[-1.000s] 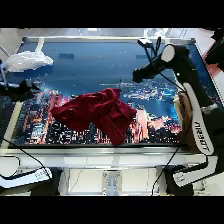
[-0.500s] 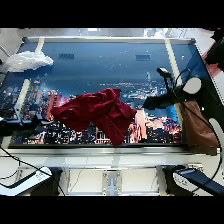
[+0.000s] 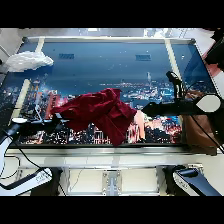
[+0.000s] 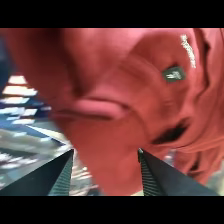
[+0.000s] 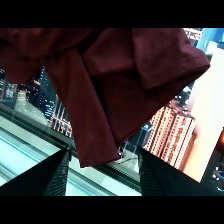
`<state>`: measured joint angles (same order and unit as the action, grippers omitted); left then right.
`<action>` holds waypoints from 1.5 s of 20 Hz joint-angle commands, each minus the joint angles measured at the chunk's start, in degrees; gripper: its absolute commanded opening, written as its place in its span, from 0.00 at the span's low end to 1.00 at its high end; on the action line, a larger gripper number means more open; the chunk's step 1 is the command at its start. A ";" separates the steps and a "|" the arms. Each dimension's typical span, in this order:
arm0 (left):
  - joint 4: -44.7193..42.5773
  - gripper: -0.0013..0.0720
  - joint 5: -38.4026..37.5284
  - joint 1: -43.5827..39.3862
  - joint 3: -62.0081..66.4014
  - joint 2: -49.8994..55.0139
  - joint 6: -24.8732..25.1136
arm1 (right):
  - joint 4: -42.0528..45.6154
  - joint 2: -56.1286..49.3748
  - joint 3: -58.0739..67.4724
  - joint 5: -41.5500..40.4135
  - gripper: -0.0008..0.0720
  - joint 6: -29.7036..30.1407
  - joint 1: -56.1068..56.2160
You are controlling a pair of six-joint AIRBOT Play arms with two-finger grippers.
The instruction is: Fold the shirts.
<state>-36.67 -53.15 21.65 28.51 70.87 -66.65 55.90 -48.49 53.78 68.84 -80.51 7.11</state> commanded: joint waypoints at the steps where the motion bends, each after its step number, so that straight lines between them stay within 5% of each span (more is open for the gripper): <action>1: 0.79 0.65 3.08 -2.69 -0.39 3.41 -0.24 | -0.72 3.76 -0.31 -0.20 0.63 -1.38 -0.04; 3: 1.31 0.64 3.32 -2.73 -0.39 3.98 -0.22 | -0.68 5.70 -0.31 0.20 0.62 -2.16 -0.04; 4: 2.27 0.41 3.39 -2.73 -0.39 3.96 -0.20 | -0.55 6.49 -0.33 0.42 0.62 -2.99 -0.04; 5: 3.21 0.03 3.45 -2.73 -0.37 3.93 -0.11 | -0.22 6.91 -0.33 0.74 0.61 -4.11 -0.04; 7: 5.81 0.04 3.26 -2.73 -0.37 3.87 0.22 | 0.11 6.67 -2.01 1.73 0.52 -6.84 -0.02; 10: 6.95 0.04 2.99 -2.73 -0.31 3.56 0.24 | -0.35 4.96 -14.21 -1.07 0.52 -10.91 2.58; 15: 6.93 0.04 2.34 -2.73 -0.28 1.36 0.22 | -23.32 -0.87 -34.36 -20.41 0.59 -9.88 15.43; 25: 6.93 0.04 0.22 -2.73 -0.26 0.20 0.24 | -56.85 -16.28 -36.44 -50.47 0.59 -10.08 42.69; 30: 6.93 0.04 0.22 -2.73 -0.26 0.20 0.26 | -59.76 -16.57 -36.35 -62.93 0.57 -10.08 44.48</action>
<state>-29.71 -52.71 18.92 28.21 71.11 -66.41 -0.34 -64.14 17.54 14.85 -90.65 49.87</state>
